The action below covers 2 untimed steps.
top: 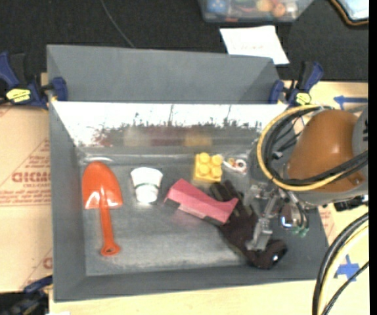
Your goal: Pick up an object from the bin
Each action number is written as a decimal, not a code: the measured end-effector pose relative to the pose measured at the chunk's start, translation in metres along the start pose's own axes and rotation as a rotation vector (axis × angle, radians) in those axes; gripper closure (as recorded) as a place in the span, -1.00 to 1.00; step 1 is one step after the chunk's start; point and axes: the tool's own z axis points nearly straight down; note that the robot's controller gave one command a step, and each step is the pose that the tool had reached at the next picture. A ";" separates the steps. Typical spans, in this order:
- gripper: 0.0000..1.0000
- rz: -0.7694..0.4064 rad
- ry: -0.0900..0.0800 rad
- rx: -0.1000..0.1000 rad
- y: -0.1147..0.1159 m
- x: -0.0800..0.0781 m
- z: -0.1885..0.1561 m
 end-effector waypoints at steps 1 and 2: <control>-1.00 0.213 0.013 0.001 0.008 0.012 0.060; -1.00 0.154 -0.004 0.001 -0.002 0.011 0.089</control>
Offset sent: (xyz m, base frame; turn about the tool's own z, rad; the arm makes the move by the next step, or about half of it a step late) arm -0.0114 0.0006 -0.0898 0.1554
